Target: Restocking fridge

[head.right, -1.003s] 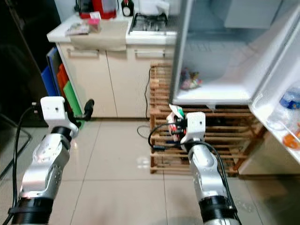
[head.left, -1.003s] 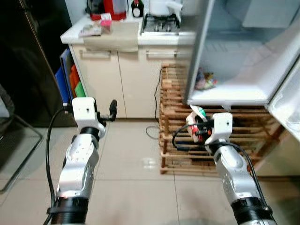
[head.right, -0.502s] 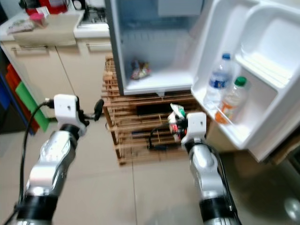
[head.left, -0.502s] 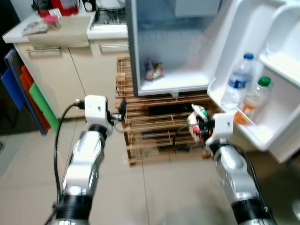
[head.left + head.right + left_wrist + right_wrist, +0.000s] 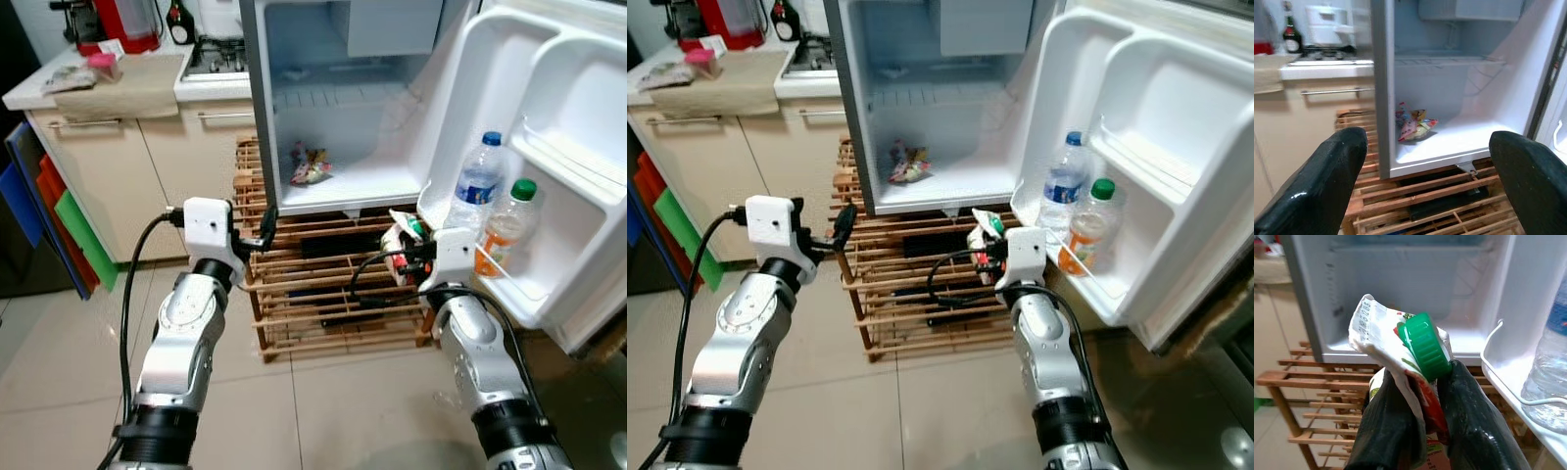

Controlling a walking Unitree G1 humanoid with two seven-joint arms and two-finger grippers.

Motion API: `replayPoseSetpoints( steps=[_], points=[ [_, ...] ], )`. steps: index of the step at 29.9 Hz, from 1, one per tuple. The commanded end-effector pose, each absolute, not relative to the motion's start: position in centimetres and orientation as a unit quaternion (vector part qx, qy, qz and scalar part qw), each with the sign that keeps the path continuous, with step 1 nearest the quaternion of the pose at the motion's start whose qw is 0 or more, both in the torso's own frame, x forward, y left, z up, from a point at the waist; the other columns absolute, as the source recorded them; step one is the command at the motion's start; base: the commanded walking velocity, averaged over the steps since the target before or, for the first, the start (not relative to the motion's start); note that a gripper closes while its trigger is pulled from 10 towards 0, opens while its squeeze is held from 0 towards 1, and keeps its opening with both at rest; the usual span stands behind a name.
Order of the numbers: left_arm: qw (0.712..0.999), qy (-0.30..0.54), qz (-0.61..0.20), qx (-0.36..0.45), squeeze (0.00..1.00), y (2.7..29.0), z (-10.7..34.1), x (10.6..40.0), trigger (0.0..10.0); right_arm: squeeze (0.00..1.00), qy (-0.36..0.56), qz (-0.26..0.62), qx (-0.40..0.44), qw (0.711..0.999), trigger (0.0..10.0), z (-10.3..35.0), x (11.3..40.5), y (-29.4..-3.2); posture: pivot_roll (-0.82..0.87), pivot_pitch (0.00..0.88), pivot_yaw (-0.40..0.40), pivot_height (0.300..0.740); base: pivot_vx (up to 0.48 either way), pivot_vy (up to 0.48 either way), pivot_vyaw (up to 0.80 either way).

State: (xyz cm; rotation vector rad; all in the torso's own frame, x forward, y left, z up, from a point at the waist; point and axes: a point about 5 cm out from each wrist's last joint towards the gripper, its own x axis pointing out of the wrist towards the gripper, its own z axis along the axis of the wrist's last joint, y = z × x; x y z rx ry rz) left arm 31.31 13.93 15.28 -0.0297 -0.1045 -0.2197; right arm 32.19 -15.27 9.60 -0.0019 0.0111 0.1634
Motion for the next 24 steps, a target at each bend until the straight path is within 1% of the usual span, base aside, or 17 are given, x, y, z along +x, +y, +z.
replayPoseSetpoints(
  steps=[1, 2, 9, 17, 24],
  points=[
    [0.990, -0.052, -0.132, -0.004, 0.00, 13.8, 15.6, 31.3, 6.0, 0.00, -0.002, 0.080, 0.000, 0.997, 10.0, 9.9, 32.4, -15.2, -0.13, 0.000, 0.043, 0.740, 0.461, 0.000, 0.00],
    [0.989, -0.053, -0.135, -0.007, 0.00, 13.8, 15.7, 31.3, 10.0, 0.00, -0.002, 0.079, 0.000, 0.997, 10.0, 9.9, 32.5, -15.2, -0.13, 0.000, 0.042, 0.740, 0.461, 0.000, 0.00],
    [0.986, -0.067, -0.156, -0.006, 0.00, 13.3, 16.3, 31.3, 10.0, 0.00, -0.002, 0.078, -0.005, 0.997, 10.0, 9.9, 32.6, -15.1, -0.13, 0.000, 0.039, 0.740, 0.461, 0.000, 0.00],
    [0.984, -0.072, -0.162, -0.004, 0.00, 13.4, 16.6, 31.2, 10.0, 0.00, -0.003, 0.079, -0.005, 0.997, 10.0, 9.8, 32.6, -15.0, -0.12, 0.000, 0.038, 0.740, 0.464, 0.000, -0.05],
    [0.982, -0.077, -0.174, -0.003, 0.00, 12.9, 16.9, 31.1, 10.0, 0.00, -0.005, 0.082, -0.005, 0.997, 10.0, 9.9, 32.8, -14.7, -0.12, 0.000, 0.038, 0.740, 0.472, 0.000, 0.00]
  ],
)
